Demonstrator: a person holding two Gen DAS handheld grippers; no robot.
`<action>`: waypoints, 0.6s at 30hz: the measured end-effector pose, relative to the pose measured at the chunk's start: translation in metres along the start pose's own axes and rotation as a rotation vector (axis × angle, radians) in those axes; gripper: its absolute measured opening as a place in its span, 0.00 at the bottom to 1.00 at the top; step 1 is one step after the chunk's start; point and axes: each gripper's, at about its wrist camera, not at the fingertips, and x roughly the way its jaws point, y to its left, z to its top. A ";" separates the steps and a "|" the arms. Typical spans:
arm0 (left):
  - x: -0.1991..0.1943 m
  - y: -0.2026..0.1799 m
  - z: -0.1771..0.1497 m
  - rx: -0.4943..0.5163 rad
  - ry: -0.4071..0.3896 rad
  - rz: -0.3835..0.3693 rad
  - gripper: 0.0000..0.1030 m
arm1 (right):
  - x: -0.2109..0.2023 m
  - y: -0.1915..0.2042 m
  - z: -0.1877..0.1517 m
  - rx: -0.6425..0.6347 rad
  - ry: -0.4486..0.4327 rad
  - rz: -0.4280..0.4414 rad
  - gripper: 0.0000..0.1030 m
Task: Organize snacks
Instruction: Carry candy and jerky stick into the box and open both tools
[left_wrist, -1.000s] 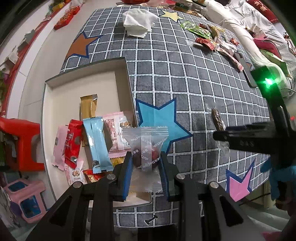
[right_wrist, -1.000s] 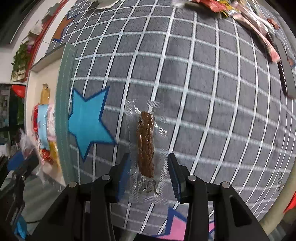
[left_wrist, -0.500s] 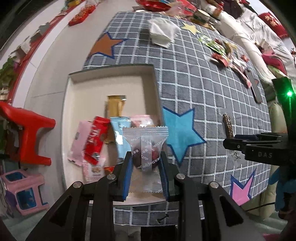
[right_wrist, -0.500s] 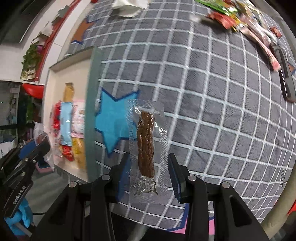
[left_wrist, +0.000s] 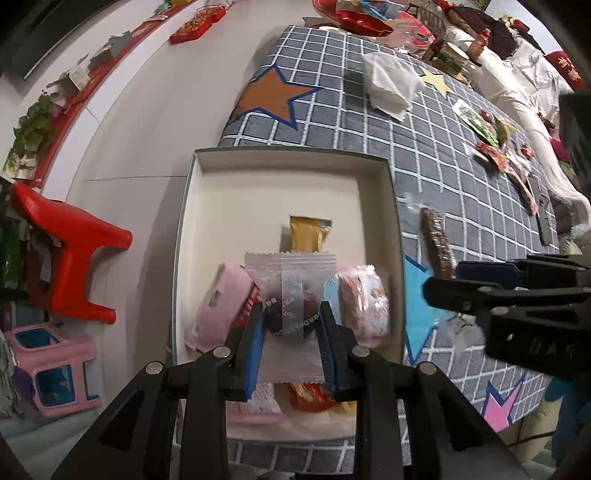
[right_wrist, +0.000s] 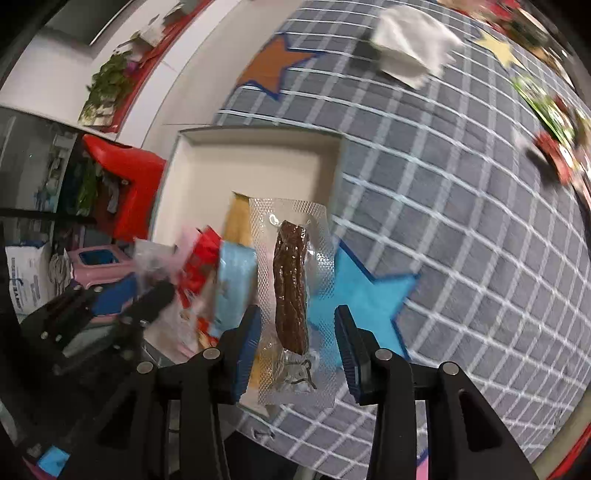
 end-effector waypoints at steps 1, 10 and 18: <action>0.003 0.002 0.002 -0.002 0.002 0.001 0.29 | 0.005 0.004 0.006 -0.003 0.005 -0.001 0.41; 0.031 0.012 0.012 -0.005 0.031 -0.005 0.35 | 0.043 0.014 0.029 0.002 0.071 -0.025 0.41; 0.027 0.023 0.008 -0.041 0.020 0.009 0.85 | 0.042 0.016 0.035 -0.007 0.085 -0.042 0.63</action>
